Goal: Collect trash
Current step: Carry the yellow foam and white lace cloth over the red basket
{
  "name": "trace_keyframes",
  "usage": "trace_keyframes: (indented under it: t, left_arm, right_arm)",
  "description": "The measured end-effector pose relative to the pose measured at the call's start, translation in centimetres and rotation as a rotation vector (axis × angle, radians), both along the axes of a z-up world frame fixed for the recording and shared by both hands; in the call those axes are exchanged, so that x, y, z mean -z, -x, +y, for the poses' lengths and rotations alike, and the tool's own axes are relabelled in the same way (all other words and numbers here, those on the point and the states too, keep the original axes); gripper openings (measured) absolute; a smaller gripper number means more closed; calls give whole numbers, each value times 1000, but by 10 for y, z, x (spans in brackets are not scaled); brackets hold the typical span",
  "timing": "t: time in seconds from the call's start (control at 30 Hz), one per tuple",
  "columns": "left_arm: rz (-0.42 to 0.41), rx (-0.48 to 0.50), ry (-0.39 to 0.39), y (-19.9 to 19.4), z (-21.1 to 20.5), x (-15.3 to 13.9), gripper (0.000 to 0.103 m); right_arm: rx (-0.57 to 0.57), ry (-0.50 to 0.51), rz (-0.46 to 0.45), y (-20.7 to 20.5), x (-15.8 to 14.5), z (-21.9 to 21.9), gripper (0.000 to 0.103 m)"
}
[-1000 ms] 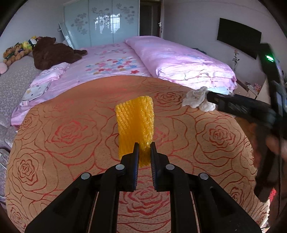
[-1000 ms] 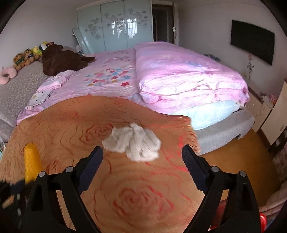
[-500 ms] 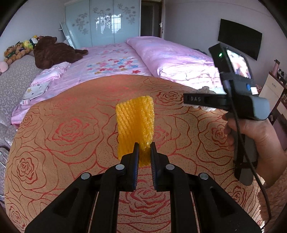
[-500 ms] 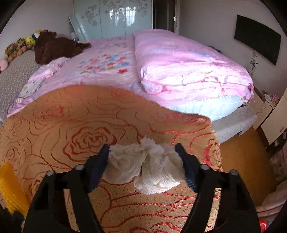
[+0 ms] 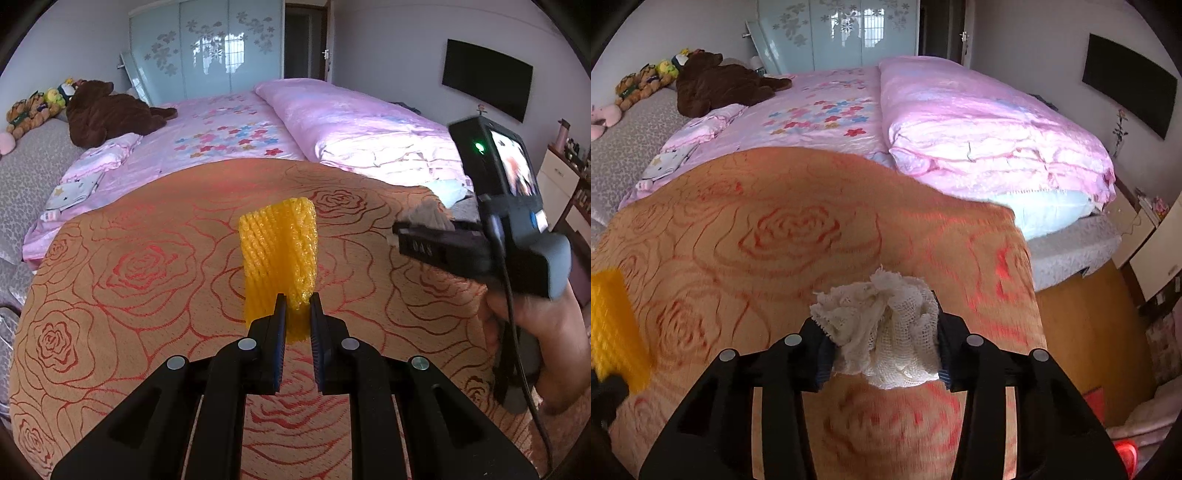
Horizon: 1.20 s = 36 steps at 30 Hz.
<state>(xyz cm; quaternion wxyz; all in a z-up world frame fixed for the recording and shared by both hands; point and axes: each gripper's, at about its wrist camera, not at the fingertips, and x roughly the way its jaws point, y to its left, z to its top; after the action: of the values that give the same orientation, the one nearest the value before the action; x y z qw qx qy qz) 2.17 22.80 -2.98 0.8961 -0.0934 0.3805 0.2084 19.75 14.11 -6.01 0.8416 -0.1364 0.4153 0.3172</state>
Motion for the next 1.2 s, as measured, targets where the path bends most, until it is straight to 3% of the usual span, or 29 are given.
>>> trace_keyframes:
  t: [0.53,1.2]
  left_arm:
    - [-21,56,-38,4,-40,-16,12]
    - [-17,95,-53,2,-59,-17,12]
  right_arm:
    - [20,-41,42,67,1,-88,42]
    - [71,-65,38,88,4,-134,42]
